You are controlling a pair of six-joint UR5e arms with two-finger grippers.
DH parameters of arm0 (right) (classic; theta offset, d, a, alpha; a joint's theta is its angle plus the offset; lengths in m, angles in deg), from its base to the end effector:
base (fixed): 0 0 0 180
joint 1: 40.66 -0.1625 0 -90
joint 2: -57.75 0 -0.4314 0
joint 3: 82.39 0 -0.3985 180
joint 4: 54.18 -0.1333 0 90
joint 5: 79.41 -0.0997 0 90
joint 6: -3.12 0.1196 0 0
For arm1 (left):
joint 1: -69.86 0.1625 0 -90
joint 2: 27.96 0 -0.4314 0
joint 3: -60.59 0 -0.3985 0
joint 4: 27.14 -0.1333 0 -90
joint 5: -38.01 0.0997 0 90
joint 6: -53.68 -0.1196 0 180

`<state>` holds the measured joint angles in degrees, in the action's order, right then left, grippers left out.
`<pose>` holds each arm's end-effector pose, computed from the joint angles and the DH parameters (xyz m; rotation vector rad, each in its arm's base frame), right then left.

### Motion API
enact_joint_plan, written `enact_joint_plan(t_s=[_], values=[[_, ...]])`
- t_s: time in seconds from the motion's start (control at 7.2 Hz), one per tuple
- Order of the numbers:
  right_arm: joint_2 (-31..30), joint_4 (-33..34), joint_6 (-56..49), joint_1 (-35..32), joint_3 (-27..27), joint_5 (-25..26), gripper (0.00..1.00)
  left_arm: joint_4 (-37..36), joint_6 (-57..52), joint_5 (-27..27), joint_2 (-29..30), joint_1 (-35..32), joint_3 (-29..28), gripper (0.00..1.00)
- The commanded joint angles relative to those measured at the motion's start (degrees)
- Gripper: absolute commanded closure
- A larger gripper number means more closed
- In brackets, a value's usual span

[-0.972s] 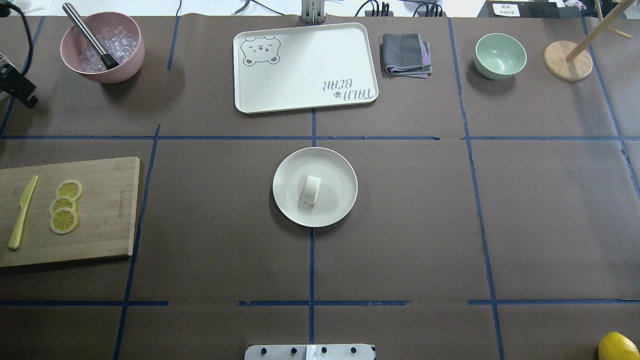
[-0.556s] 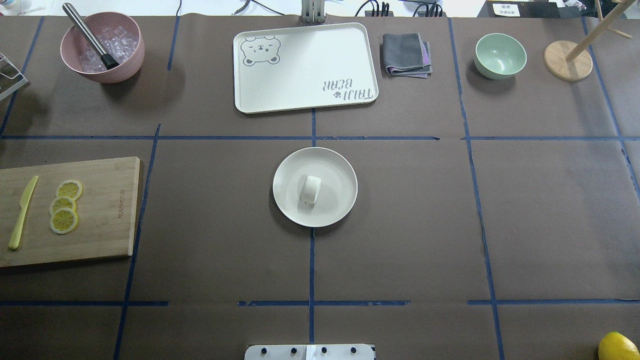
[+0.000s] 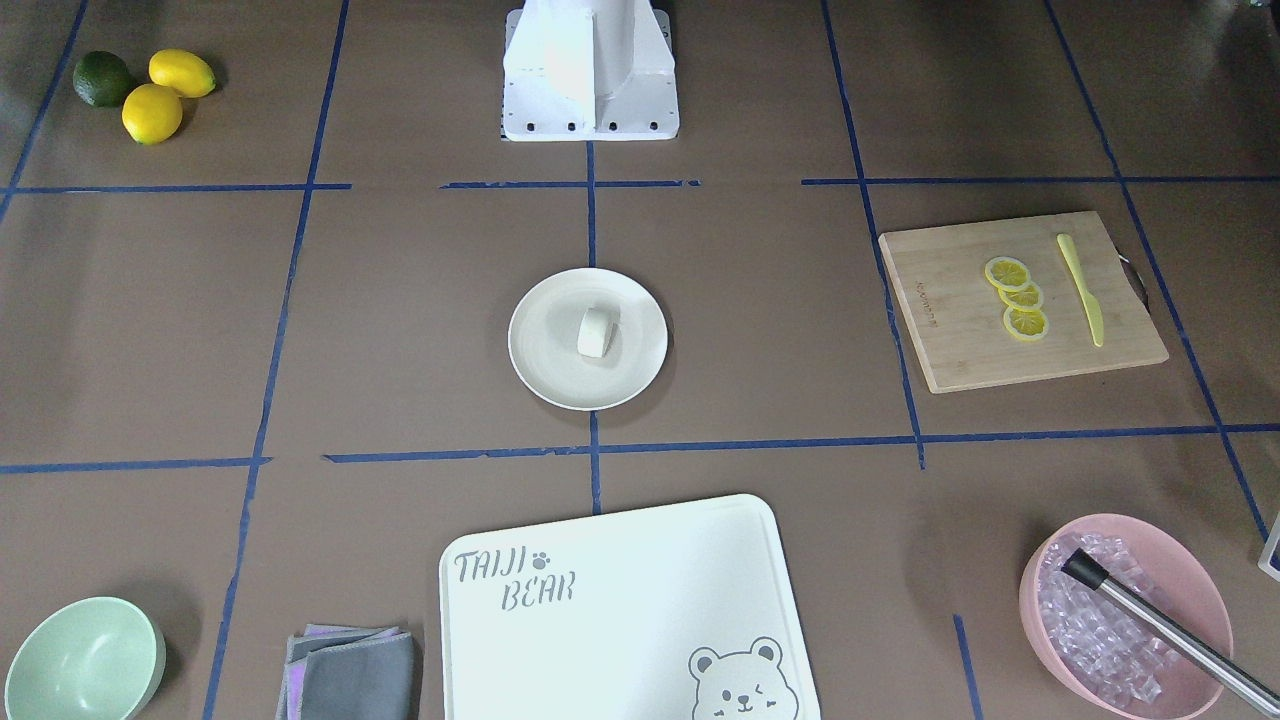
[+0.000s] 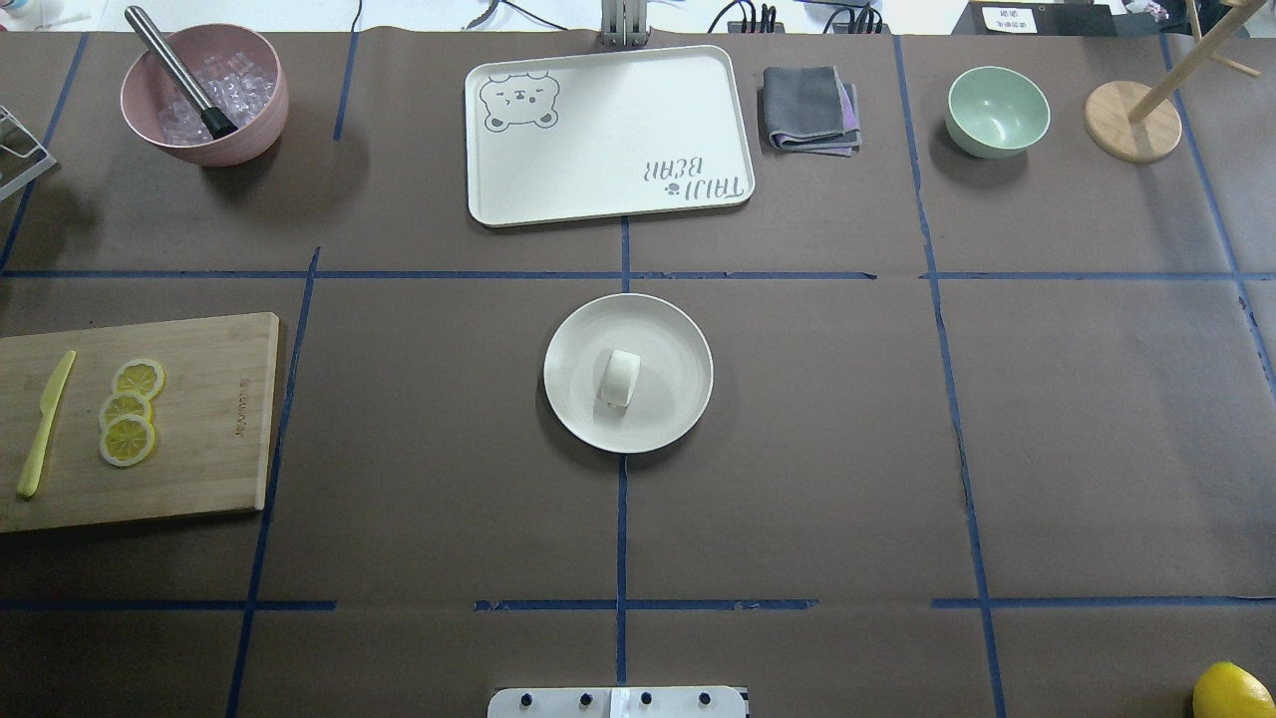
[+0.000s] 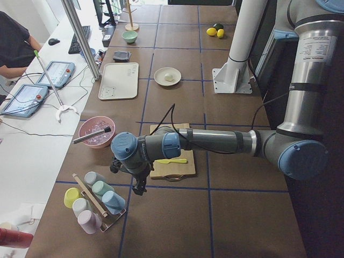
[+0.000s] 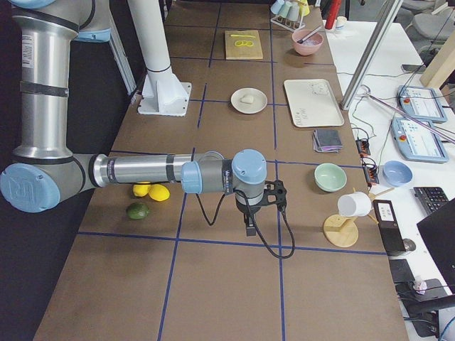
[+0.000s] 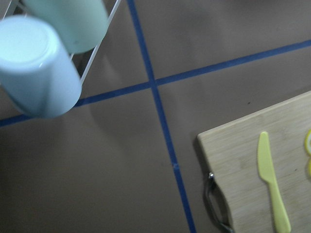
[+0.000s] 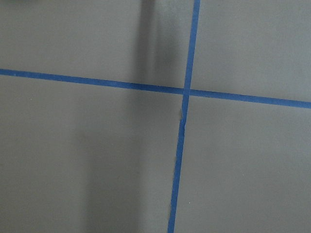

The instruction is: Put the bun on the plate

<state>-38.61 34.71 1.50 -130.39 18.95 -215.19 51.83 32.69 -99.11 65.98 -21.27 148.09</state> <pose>0.0454 -0.4574 0.6290 0.1100 -0.7971 -0.0737 -0.0558 -0.5118 0.6797 0.0025 0.8378 0.2574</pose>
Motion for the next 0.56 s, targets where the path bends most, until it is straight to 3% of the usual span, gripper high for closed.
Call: enact_joint_plan(t_s=[0.0, 0.42], values=[[0.12, -0.03, -0.23, -0.01, -0.26, 0.25, 0.0, 0.3, 0.77, 0.18, -0.69, -0.36, 0.04, 0.0], [0.48, -0.03, -0.32, -0.01, -0.17, 0.34, 0.0, 0.3, 0.77, 0.36, -0.69, -2.03, -0.05, 0.0]])
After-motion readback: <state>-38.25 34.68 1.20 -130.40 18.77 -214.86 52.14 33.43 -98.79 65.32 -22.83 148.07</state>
